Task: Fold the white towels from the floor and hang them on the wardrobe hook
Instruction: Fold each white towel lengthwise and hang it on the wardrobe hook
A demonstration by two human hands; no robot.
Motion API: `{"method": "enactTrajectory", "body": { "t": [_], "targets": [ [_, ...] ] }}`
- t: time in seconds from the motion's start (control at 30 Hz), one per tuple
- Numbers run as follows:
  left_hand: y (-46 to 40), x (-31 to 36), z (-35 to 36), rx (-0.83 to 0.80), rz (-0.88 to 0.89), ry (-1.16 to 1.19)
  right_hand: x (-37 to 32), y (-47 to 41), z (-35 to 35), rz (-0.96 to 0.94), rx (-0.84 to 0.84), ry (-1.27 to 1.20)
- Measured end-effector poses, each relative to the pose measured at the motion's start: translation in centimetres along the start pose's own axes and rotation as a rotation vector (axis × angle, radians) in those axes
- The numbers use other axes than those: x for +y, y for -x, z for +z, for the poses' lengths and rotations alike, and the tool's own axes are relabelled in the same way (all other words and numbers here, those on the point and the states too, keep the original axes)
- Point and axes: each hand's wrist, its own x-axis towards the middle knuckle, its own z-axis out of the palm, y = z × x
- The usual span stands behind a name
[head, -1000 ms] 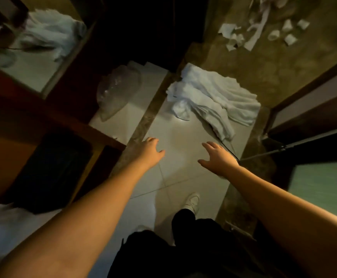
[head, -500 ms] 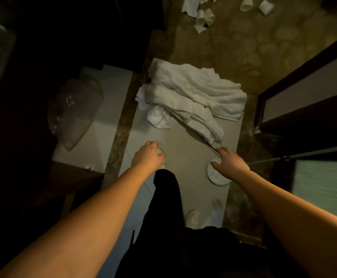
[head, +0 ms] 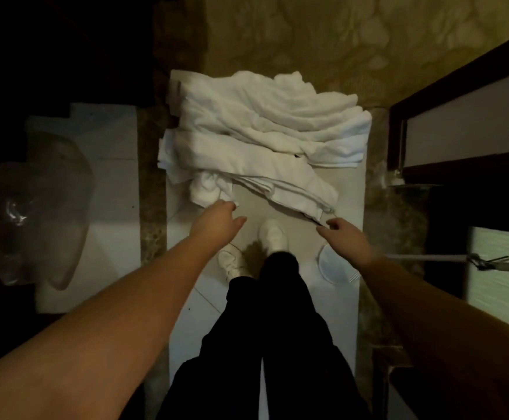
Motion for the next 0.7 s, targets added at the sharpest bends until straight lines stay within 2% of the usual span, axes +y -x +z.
{"method": "enactTrajectory", "body": {
  "t": [0.13,0.23,0.47,0.7],
  "targets": [
    [-6.5,1.2,1.1,-0.054,0.042,-0.023,-1.1,-5.9,0.8,0.047,-0.037,-0.086],
    [-11.2,2.6,1.9,-0.036,0.105,-0.089,-1.4,-10.7,1.3,0.04,-0.052,-0.127],
    [-21.3,7.2,6.6,-0.047,0.343,-0.289,1.3,-20.4,1.8,0.031,0.009,-0.11],
    [-26.9,8.5,11.4,-0.073,0.5,-0.489,2.5,-25.8,3.5,-0.142,-0.05,0.003]
  ]
}}
